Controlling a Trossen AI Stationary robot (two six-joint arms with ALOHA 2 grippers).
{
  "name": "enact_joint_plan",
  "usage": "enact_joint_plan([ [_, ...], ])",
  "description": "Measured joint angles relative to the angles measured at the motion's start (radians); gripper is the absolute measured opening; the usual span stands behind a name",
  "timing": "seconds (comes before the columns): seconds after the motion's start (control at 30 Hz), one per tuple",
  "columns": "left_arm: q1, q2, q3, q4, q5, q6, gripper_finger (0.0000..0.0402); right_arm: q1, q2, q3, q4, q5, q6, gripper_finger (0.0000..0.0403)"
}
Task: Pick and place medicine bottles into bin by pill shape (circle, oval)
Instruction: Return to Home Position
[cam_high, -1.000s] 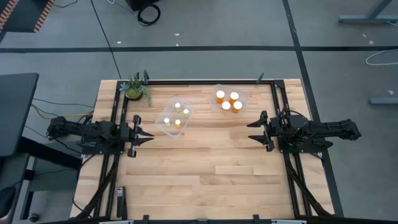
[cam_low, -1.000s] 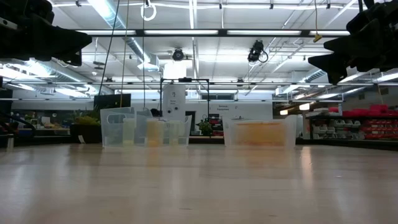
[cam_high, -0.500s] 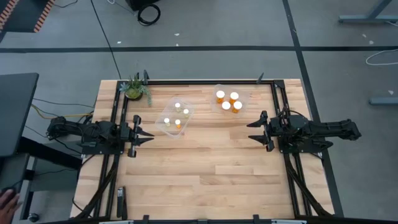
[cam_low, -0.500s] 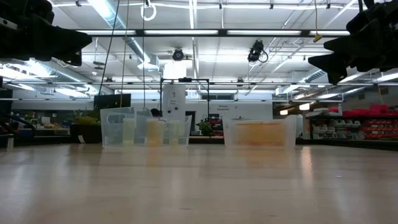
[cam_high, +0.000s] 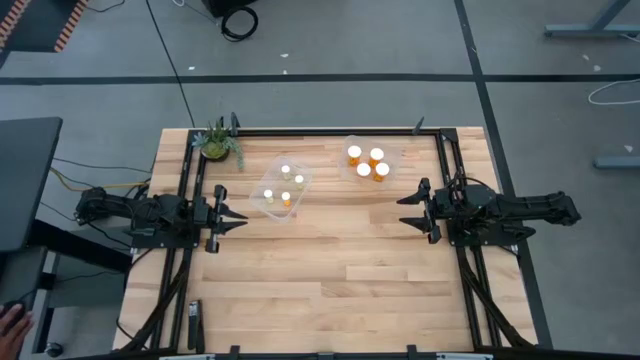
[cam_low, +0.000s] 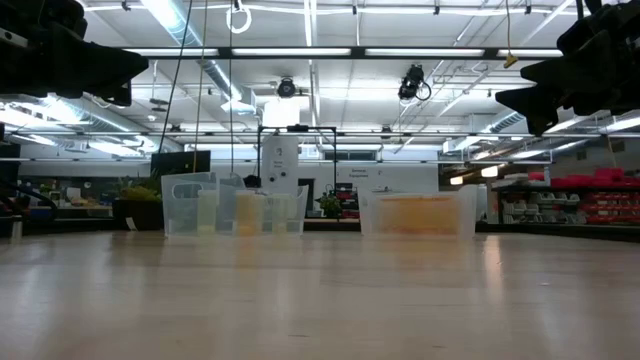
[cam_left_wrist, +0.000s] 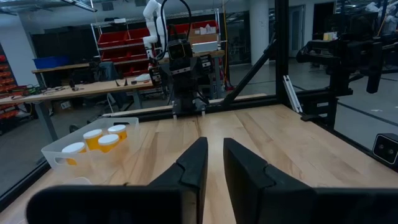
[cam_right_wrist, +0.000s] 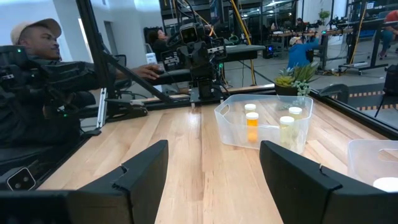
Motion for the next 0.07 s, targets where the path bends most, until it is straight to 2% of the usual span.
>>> enact_joint_plan([
  [0.07,0.000,0.000,0.000,0.000,0.000,0.000,0.0059,0.000,0.000,0.000,0.000,0.000,0.000,0.0261],
])
